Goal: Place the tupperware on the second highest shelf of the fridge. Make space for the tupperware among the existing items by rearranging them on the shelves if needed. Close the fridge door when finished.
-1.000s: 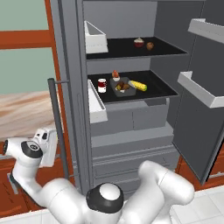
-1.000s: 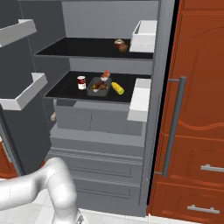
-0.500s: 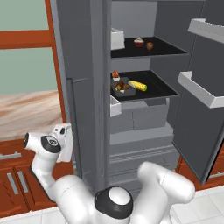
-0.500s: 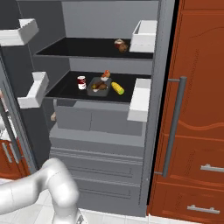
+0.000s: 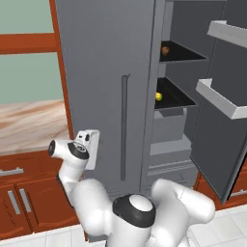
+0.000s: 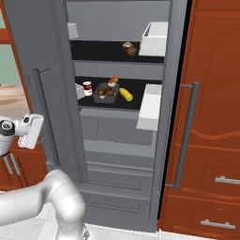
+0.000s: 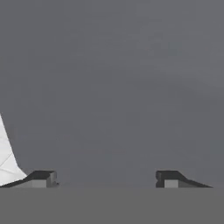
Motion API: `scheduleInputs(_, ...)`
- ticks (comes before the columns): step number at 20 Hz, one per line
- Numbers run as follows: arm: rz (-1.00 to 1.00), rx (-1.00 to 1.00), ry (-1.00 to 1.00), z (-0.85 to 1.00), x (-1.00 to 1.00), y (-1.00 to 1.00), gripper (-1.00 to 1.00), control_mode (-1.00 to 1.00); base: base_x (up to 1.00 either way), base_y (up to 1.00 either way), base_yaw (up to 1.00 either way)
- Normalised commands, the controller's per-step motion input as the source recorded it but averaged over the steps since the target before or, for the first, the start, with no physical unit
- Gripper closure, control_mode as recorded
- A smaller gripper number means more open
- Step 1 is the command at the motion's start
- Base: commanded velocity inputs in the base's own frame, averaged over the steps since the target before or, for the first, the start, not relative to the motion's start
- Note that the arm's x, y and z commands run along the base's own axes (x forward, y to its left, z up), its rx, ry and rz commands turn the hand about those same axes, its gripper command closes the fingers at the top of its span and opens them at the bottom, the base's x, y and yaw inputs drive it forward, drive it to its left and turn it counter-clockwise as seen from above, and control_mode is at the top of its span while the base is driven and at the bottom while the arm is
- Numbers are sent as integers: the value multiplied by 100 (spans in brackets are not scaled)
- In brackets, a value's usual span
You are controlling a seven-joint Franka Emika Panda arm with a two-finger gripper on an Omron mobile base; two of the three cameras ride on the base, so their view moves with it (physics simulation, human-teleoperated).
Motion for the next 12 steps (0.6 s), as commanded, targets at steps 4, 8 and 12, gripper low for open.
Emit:
scheduleInputs(4, 6, 0, 0, 0, 61, -46, -100, -100, 0, 0, 0)
scheduleInputs(8, 9, 1, 0, 0, 64, -47, -100, -100, 0, 0, 0)
scheduleInputs(12, 18, 5, 0, 0, 66, -59, -100, -100, 0, 0, 0)
